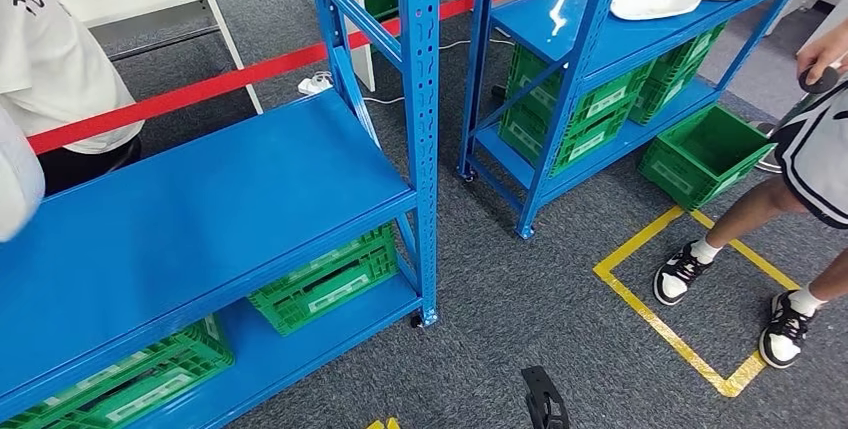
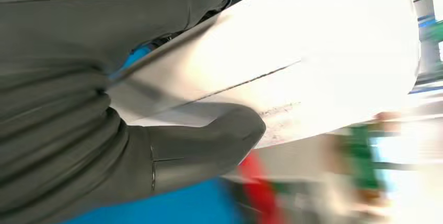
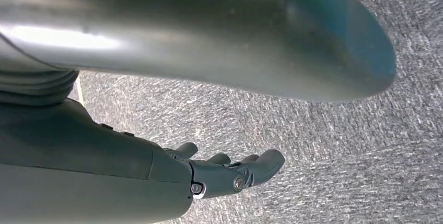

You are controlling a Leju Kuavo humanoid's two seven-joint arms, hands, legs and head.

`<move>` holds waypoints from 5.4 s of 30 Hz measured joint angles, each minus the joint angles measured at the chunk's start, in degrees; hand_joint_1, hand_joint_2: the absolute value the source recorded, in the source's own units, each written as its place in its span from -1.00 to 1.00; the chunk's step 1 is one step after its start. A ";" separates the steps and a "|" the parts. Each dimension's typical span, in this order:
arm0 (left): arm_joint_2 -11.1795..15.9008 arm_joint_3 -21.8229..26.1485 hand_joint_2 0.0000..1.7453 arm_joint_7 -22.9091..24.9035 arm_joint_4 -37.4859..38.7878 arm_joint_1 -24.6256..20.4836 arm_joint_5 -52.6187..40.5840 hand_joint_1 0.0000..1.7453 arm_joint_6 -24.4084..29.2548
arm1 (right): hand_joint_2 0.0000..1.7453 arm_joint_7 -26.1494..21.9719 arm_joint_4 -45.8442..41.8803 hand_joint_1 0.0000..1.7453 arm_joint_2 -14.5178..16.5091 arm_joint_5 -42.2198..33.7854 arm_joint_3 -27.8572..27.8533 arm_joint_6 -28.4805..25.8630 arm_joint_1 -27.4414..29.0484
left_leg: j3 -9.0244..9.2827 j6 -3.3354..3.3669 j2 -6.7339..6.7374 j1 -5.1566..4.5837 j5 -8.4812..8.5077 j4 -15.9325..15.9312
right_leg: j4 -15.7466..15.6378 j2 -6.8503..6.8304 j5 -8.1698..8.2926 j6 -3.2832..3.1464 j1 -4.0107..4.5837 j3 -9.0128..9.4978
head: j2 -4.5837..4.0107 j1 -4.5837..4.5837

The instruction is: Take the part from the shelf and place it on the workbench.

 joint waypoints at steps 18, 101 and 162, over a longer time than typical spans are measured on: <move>0.20 -9.75 1.00 1.77 -29.37 6.10 18.10 1.00 3.07 | -1.00 -0.73 0.00 -1.00 -0.01 1.21 -1.26 0.25 0.11 | 0.30 1.81 0.59 0.71 2.22 -1.40 | 12.82 -0.24 -6.76 2.36 -0.49 -5.52 | 0.00 0.22; 6.93 -19.76 1.00 0.72 -26.00 4.49 21.60 1.00 1.69 | -1.00 -0.59 -0.01 -1.00 0.86 0.02 -4.28 0.38 -0.25 | -1.78 -2.31 0.15 1.57 0.25 4.75 | -0.26 -1.12 1.66 1.88 -1.15 -1.59 | 0.01 1.57; 8.27 -20.93 1.00 1.91 -26.93 5.68 20.61 1.00 2.35 | -1.00 -1.68 0.00 -1.00 1.13 1.68 -4.61 0.90 0.00 | -7.09 -0.15 0.37 0.50 2.85 7.05 | -0.34 -1.06 -5.73 -0.21 0.40 6.14 | 0.00 1.34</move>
